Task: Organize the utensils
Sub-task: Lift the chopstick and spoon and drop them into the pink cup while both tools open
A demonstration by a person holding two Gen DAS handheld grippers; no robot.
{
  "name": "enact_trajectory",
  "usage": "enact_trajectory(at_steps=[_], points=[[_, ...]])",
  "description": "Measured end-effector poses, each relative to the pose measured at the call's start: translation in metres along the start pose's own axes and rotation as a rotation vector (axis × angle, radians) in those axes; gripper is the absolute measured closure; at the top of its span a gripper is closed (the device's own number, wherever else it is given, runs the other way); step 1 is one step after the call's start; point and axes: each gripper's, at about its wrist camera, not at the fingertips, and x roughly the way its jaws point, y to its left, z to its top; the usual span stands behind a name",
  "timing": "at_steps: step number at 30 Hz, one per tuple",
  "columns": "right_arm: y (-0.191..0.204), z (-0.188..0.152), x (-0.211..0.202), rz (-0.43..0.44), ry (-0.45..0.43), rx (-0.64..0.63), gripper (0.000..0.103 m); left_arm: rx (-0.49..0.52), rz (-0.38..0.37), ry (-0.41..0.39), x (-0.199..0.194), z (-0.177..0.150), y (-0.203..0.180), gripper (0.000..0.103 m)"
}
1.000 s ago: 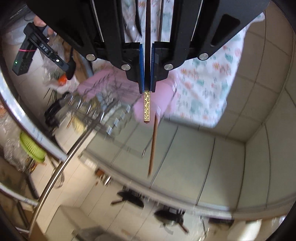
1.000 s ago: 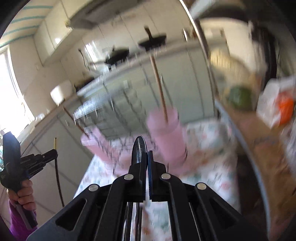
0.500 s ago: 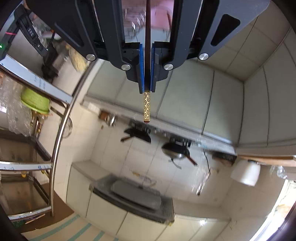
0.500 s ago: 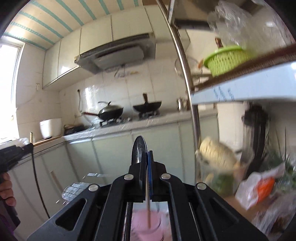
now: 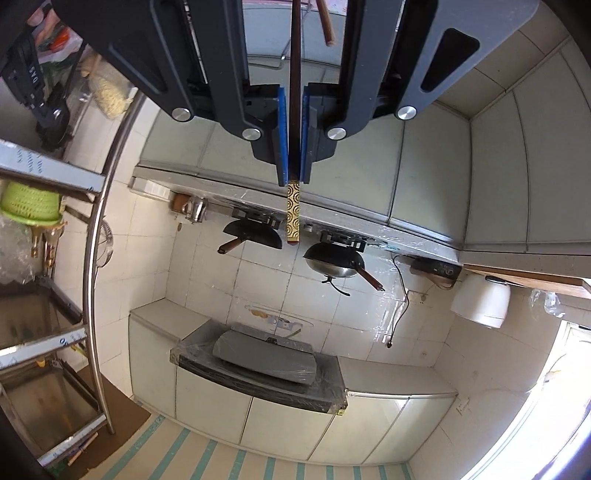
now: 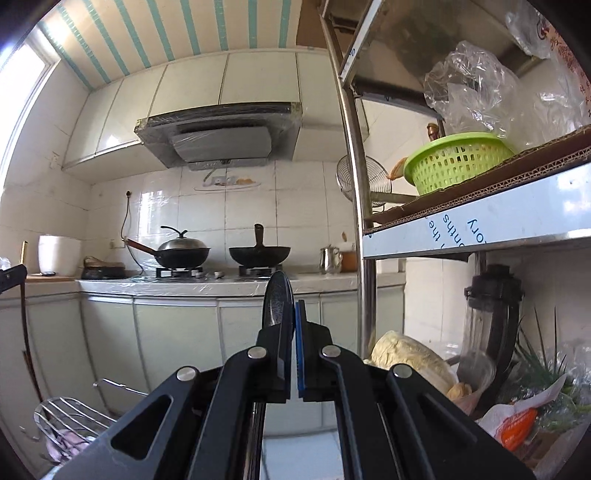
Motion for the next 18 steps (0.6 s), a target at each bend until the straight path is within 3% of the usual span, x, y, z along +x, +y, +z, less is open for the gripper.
enact_trajectory(at_steps=[8, 18], points=[[0.001, -0.035, -0.008, 0.029, 0.124, 0.016, 0.102, 0.032, -0.005, 0.065, -0.006, -0.043, 0.001, 0.098], [0.001, -0.064, -0.026, 0.088, 0.319, 0.07, 0.101, -0.071, 0.001, 0.178, -0.035, -0.08, 0.017, 0.098]])
